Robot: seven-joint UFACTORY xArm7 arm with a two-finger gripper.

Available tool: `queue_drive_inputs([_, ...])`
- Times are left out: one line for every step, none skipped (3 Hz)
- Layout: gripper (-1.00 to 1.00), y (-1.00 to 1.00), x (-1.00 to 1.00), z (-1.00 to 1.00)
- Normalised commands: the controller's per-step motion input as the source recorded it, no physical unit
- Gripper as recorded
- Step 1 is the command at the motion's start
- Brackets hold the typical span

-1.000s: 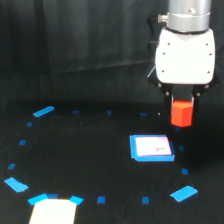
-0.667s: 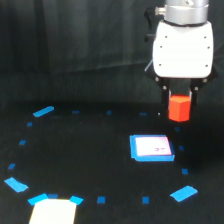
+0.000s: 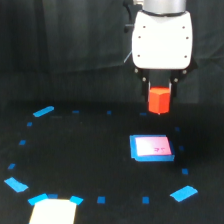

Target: Pick up the red object from the table

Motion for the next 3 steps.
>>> queue_drive_inputs([-1.00,-0.13,0.05,-0.01])
queue_drive_inputs([-1.00,0.12,0.35,-0.74])
queue_drive_inputs([-1.00,0.22,0.01,0.07])
